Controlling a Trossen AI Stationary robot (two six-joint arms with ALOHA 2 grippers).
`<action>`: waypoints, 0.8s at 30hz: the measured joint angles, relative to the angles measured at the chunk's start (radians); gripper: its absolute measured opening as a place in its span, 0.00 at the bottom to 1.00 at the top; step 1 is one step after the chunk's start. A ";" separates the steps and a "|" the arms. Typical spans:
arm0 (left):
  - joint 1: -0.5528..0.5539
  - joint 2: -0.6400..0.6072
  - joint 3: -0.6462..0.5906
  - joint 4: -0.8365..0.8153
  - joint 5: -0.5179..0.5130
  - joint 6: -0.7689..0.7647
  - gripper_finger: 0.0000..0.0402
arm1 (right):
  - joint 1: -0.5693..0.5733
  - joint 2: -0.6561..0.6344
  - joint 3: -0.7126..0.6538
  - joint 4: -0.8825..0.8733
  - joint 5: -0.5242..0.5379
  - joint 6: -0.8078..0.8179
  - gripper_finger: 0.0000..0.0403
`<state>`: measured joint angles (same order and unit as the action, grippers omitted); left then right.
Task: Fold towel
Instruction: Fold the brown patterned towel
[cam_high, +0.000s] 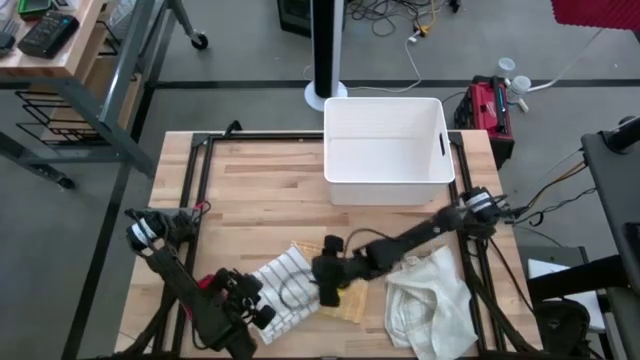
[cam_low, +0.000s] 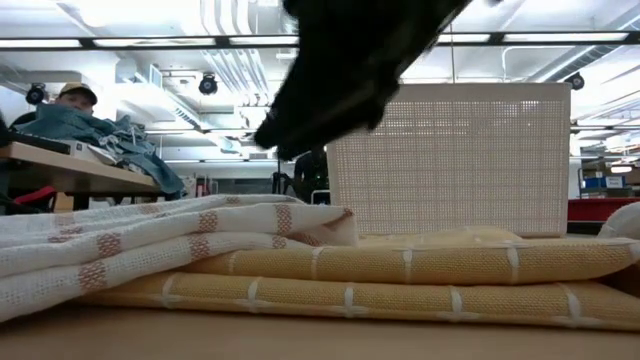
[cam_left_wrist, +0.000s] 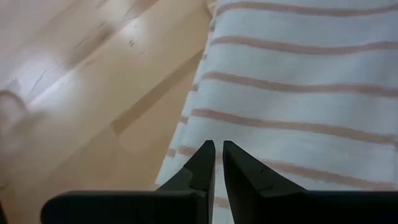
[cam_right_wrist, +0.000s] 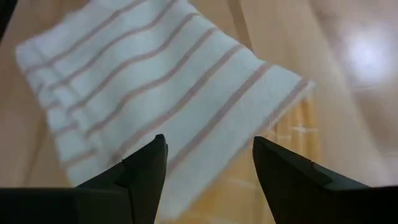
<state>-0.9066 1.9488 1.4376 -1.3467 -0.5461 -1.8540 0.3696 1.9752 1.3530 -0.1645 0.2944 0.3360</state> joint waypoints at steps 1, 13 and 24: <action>0.007 -0.002 0.000 0.000 0.009 0.019 0.05 | -0.021 0.013 -0.001 0.022 -0.038 0.022 0.56; 0.007 -0.010 -0.034 -0.052 -0.080 0.079 0.05 | -0.155 0.127 -0.002 0.173 -0.389 0.201 0.60; 0.004 -0.012 -0.145 0.042 -0.057 0.038 0.05 | -0.181 0.168 -0.002 0.305 -0.460 0.222 0.15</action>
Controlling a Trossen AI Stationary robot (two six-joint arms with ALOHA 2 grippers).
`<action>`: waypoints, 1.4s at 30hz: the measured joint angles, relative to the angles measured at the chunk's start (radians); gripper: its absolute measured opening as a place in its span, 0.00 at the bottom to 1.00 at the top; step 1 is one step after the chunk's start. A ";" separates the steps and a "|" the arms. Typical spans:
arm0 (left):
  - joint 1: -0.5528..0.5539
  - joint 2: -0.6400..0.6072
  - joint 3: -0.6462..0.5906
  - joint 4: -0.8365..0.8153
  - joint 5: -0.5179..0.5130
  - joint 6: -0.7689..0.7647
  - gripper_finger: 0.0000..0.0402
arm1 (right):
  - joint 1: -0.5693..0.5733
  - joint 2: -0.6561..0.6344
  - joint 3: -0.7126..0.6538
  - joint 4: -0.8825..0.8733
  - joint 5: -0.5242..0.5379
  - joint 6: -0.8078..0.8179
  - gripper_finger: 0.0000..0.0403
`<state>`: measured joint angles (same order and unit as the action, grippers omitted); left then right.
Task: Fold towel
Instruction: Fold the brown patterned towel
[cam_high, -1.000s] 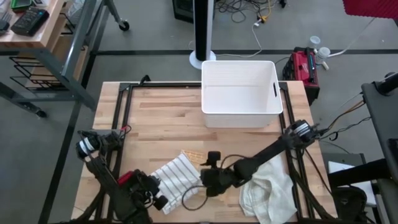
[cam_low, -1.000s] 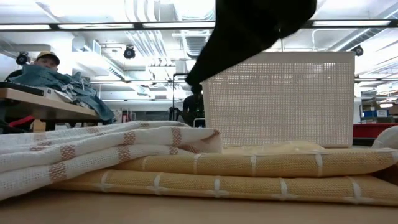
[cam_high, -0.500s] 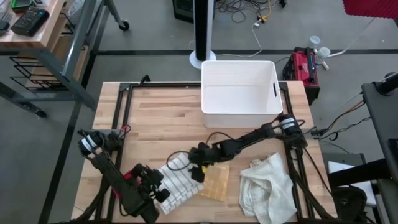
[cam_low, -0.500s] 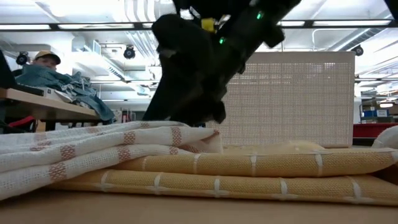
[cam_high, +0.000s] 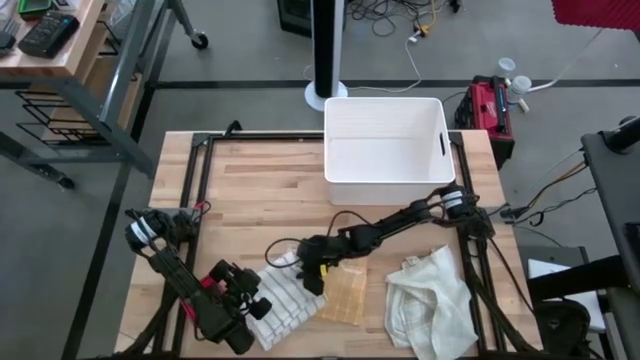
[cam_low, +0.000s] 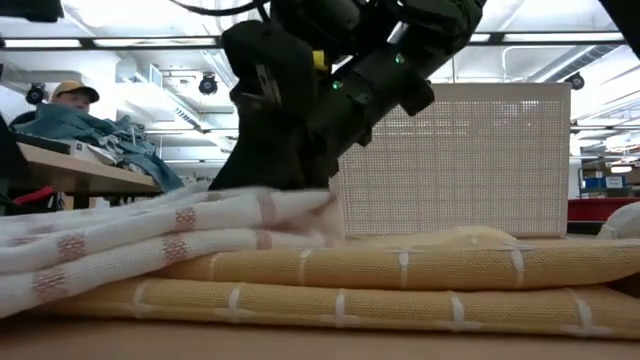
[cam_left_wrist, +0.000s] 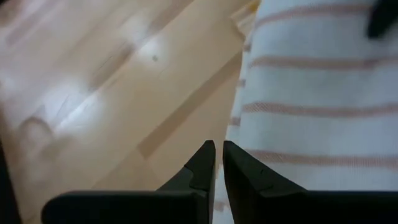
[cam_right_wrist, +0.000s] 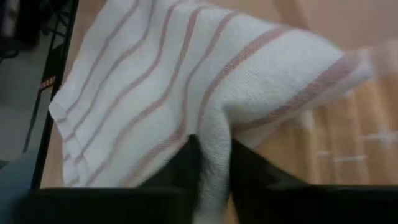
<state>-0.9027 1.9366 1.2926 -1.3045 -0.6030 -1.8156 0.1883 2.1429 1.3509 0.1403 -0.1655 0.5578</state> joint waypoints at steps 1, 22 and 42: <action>0.000 0.000 -0.006 0.007 0.000 0.000 0.05 | -0.002 -0.012 0.000 -0.006 0.010 -0.015 0.08; 0.015 -0.022 -0.067 0.102 -0.059 0.258 0.05 | 0.008 -0.227 0.000 -0.539 0.396 -0.251 0.32; 0.177 -0.241 -0.274 0.680 0.061 0.915 0.10 | 0.103 -0.321 -0.211 -0.275 0.344 -0.629 0.46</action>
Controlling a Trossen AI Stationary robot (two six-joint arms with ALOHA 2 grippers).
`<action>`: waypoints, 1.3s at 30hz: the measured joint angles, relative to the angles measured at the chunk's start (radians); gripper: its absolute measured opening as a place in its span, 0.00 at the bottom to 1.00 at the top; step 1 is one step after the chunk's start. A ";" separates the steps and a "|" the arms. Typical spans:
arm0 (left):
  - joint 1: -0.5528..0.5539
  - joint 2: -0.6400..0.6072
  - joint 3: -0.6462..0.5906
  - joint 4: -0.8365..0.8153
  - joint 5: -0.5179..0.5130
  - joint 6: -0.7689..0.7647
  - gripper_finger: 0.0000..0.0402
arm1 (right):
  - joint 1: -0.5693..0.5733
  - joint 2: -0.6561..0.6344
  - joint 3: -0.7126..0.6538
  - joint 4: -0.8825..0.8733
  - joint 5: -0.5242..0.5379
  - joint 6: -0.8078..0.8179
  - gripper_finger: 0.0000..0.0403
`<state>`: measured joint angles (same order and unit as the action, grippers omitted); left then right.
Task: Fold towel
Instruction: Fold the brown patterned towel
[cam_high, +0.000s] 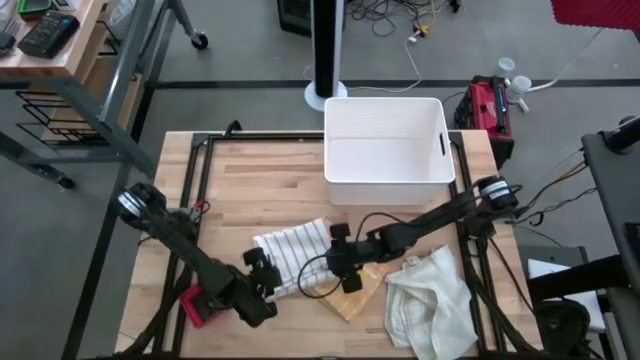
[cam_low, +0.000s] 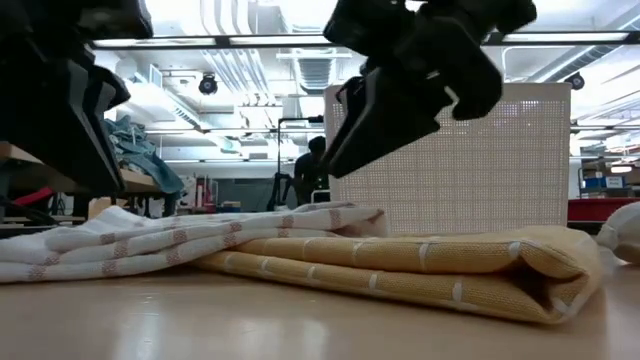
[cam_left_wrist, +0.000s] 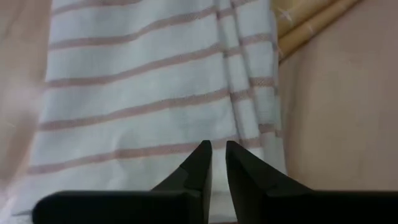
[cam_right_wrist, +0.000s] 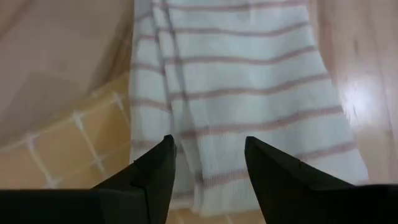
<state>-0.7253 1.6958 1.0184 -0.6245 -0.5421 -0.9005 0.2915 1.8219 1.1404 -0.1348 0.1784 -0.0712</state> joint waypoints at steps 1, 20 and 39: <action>0.001 -0.017 -0.020 0.030 0.012 -0.001 0.12 | 0.003 0.004 -0.010 0.016 0.010 0.000 0.46; 0.009 -0.019 -0.111 0.169 0.091 0.016 0.33 | -0.002 0.051 -0.049 0.070 0.035 -0.020 0.46; 0.052 0.004 -0.112 0.133 0.114 0.024 0.02 | -0.004 0.074 -0.032 0.072 0.084 -0.035 0.04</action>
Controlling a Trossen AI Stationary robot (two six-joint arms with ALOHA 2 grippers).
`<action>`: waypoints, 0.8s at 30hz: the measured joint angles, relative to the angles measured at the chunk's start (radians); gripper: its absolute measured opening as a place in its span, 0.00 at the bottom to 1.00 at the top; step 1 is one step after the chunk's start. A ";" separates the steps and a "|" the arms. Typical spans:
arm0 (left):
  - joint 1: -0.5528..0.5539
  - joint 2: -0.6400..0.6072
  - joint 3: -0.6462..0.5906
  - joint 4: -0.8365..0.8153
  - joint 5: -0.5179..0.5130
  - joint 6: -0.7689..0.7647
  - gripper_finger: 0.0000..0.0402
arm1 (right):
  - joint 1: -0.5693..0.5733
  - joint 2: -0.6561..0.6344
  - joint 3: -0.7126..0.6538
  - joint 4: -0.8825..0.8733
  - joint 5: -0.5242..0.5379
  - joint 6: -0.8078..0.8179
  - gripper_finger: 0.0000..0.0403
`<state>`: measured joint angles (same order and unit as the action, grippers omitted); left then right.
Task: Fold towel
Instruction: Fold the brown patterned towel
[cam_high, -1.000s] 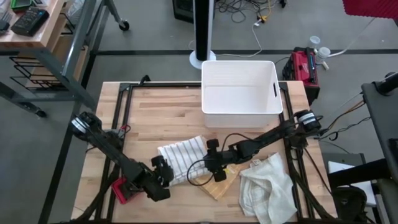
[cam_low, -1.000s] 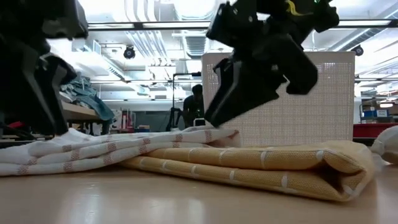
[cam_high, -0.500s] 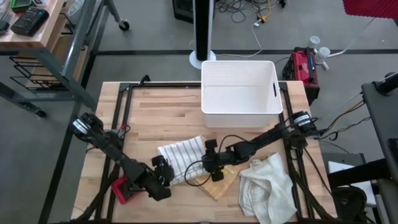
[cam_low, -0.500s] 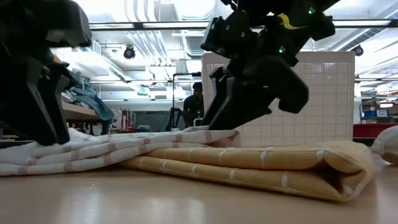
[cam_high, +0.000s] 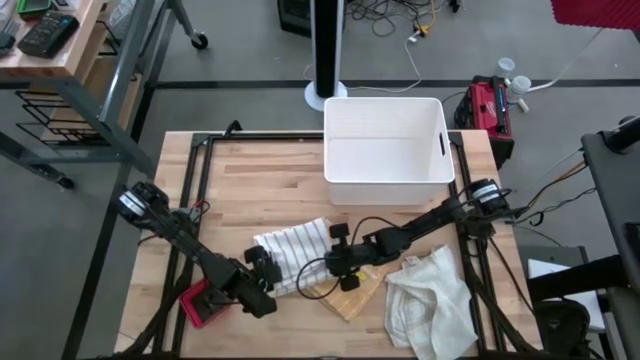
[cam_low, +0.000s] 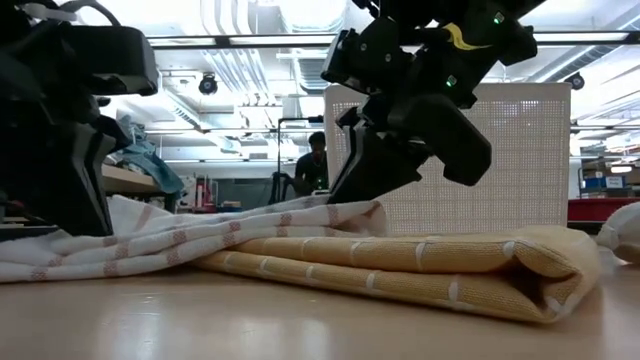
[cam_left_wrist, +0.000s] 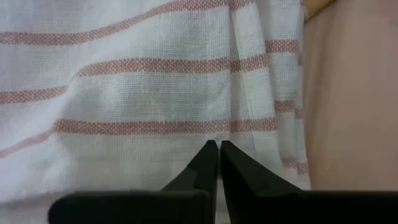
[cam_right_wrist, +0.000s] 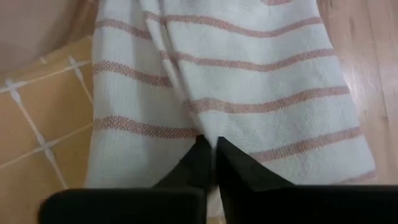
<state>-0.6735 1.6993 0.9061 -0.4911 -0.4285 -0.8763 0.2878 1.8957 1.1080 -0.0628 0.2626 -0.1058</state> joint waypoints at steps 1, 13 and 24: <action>0.000 -0.002 0.003 -0.006 0.001 -0.003 0.03 | 0.000 0.000 0.002 -0.002 0.000 0.000 0.02; -0.002 -0.065 0.085 -0.111 -0.010 -0.031 0.06 | 0.002 0.000 0.137 -0.100 0.003 0.035 0.01; -0.001 -0.078 0.094 -0.086 -0.088 -0.002 0.28 | 0.010 -0.001 0.234 -0.122 0.002 0.046 0.00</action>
<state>-0.6746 1.6217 1.0000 -0.5768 -0.5169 -0.8784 0.2974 1.8950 1.3418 -0.1851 0.2645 -0.0601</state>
